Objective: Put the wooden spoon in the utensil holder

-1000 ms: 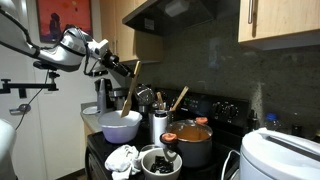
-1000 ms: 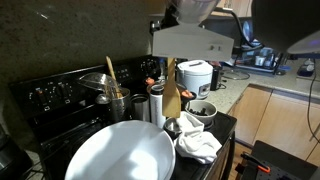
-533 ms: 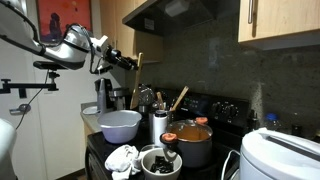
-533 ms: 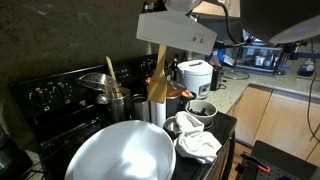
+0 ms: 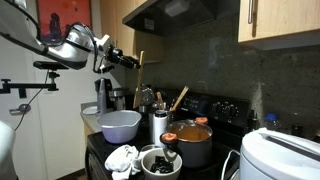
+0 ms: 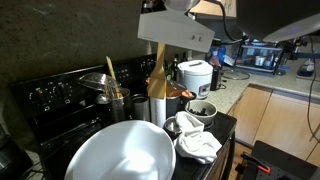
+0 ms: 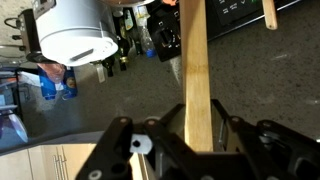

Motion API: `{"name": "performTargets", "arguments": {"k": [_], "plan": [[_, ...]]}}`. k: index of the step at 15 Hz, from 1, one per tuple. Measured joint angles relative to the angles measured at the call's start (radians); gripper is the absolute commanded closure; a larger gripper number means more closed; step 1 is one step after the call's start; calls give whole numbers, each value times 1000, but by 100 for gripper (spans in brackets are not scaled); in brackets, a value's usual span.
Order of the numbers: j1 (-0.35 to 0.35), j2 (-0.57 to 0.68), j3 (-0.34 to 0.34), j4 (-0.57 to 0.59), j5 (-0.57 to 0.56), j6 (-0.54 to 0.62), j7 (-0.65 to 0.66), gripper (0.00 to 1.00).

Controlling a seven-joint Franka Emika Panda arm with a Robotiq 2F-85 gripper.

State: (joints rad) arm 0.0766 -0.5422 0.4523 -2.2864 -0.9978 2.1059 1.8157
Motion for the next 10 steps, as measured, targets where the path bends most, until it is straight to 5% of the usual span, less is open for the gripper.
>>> {"name": "performTargets", "arguments": {"k": [10], "plan": [[29, 325, -71, 202, -402, 69, 183, 90]]}}
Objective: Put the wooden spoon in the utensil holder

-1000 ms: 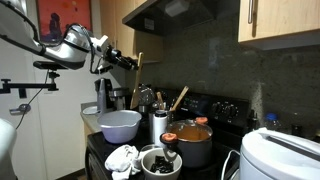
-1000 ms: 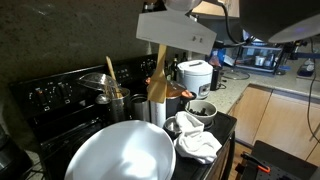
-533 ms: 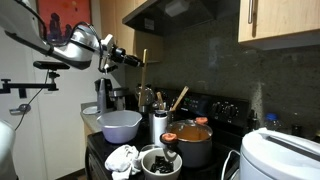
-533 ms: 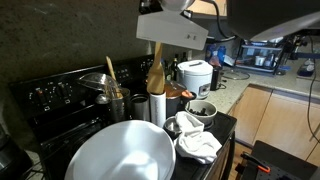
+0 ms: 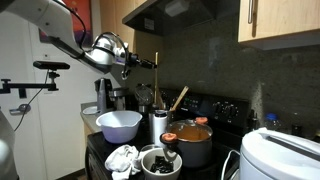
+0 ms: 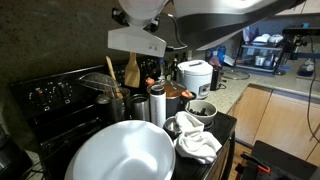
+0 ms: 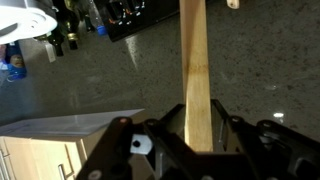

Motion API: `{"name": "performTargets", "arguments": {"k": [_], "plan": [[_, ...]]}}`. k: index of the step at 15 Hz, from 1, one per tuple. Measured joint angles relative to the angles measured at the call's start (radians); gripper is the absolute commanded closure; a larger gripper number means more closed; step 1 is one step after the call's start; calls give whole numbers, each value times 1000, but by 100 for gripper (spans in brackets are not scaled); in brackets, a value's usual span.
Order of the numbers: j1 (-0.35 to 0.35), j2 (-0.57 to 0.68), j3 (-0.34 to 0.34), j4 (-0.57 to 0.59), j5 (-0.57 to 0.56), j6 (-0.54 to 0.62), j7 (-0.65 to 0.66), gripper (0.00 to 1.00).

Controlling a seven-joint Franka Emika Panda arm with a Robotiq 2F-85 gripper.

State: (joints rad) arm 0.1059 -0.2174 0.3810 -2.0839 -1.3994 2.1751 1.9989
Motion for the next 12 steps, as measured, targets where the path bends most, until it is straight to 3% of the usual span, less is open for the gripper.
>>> {"name": "performTargets", "arguments": {"k": [6, 12], "plan": [[60, 245, -50, 167, -210, 1, 104, 90], [96, 395, -85, 293, -285, 1, 110, 90]]}}
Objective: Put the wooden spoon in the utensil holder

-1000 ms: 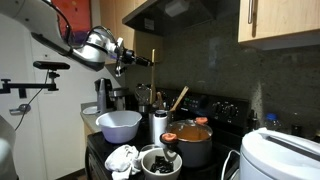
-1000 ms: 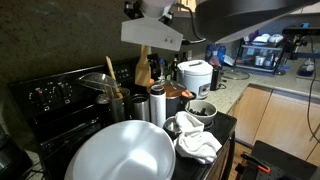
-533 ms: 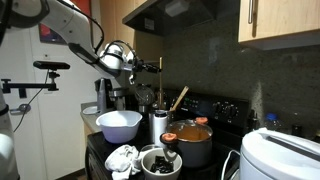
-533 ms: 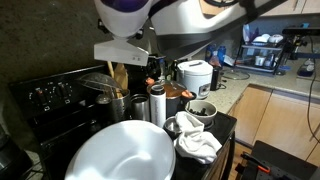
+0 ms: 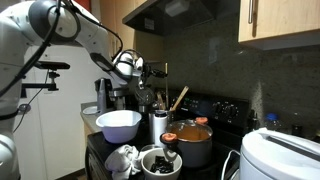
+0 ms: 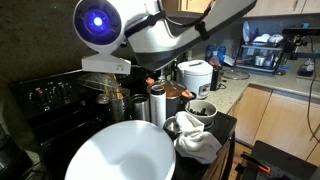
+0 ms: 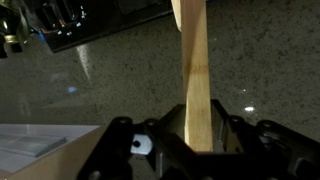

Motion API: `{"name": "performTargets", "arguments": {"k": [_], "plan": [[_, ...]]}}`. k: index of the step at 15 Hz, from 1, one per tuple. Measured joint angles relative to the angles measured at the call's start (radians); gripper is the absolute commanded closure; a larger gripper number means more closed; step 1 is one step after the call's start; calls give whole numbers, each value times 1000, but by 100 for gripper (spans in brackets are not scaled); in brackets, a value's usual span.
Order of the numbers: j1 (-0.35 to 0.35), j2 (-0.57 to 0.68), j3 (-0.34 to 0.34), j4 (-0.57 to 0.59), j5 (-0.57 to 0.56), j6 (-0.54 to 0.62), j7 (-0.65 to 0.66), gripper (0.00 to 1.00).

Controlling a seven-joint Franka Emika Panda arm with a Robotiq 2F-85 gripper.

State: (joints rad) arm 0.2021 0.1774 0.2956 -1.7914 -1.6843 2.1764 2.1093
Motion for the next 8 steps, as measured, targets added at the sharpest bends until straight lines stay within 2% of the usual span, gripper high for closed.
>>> {"name": "performTargets", "arguments": {"k": [8], "plan": [[12, 48, -21, 43, 0, -1, -7, 91]]}}
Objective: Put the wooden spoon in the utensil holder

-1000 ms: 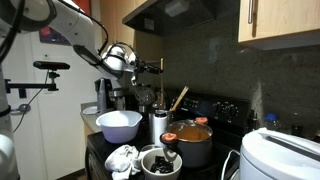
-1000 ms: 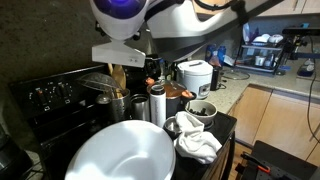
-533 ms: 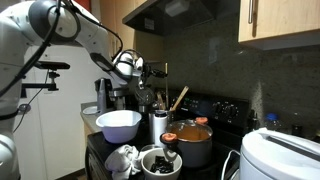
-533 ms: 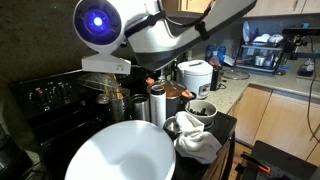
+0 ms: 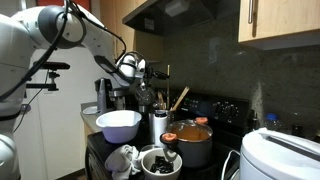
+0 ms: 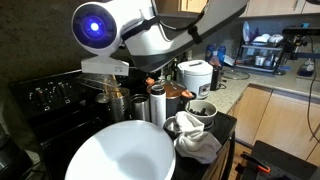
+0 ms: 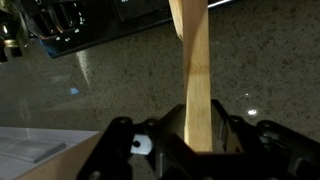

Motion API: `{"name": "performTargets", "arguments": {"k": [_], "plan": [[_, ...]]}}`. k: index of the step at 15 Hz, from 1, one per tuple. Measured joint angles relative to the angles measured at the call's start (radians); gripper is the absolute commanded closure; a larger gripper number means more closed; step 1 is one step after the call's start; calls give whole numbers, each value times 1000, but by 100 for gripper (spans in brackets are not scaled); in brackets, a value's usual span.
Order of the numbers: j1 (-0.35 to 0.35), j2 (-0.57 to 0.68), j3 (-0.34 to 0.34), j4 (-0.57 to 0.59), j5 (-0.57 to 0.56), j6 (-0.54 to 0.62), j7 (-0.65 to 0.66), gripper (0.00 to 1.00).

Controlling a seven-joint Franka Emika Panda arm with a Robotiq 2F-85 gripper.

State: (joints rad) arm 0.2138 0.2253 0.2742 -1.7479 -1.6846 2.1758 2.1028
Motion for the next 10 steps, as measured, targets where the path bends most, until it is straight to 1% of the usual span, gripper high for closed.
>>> {"name": "performTargets", "arguments": {"k": [3, 10], "plan": [[1, 0, -11, 1, 7, -1, -5, 91], [1, 0, -32, 3, 82, -3, -105, 91]]}}
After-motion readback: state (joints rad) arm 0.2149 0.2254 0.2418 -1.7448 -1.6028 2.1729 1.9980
